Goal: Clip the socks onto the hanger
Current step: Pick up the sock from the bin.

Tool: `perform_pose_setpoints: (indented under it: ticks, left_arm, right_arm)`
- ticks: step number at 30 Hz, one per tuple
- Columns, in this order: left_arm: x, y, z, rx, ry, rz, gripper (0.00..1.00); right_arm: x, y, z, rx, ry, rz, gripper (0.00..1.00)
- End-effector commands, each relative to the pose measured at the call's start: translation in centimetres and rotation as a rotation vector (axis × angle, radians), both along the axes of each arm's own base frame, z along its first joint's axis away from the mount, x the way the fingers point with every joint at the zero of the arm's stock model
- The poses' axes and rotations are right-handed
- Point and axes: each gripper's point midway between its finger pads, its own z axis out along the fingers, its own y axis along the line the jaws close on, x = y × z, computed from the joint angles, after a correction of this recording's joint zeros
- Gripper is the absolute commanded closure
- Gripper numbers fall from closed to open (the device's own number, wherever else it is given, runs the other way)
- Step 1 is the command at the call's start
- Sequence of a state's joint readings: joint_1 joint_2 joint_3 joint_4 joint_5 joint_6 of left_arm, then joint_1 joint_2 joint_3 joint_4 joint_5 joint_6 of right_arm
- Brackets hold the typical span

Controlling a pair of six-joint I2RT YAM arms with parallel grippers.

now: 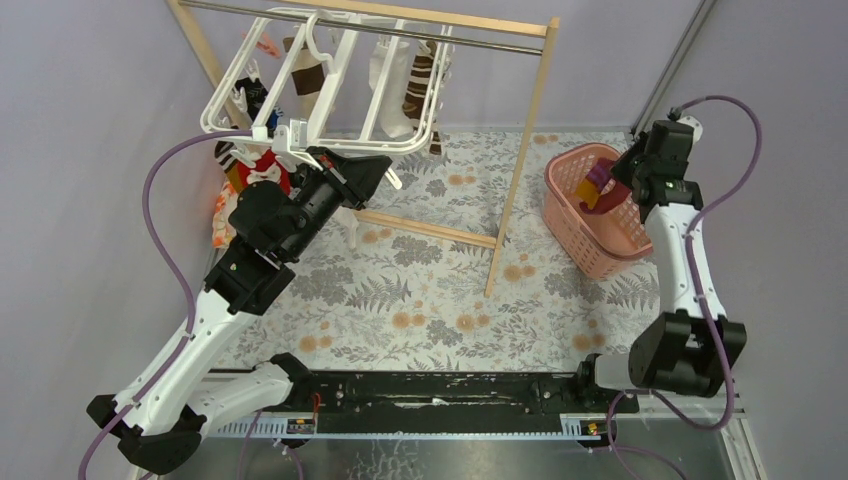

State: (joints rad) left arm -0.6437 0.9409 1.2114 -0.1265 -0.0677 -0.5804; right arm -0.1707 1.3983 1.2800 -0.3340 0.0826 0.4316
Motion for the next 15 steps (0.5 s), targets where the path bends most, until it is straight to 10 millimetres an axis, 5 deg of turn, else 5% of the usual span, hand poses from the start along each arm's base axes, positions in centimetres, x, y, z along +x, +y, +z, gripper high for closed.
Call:
perform_pose_setpoints:
  ticks: [1, 9, 15]
  left_arm:
    - [-0.1, 0.0, -0.4, 0.018, -0.003, -0.003, 1.0]
    - [0.1, -0.4, -0.8, 0.023, 0.009, -0.013, 1.0]
    - [0.0, -0.6, -0.8, 0.02, 0.01, -0.025, 1.0]
  right_arm:
    - [-1.6, 3.0, 8.5, 0.002, -0.201, 0.165, 1.0]
    - [-6.0, 8.3, 17.0, 0.075, -0.407, 0.407, 1.0]
    - [-8.4, 10.7, 18.9, 0.108, -0.445, 0.521, 1.0]
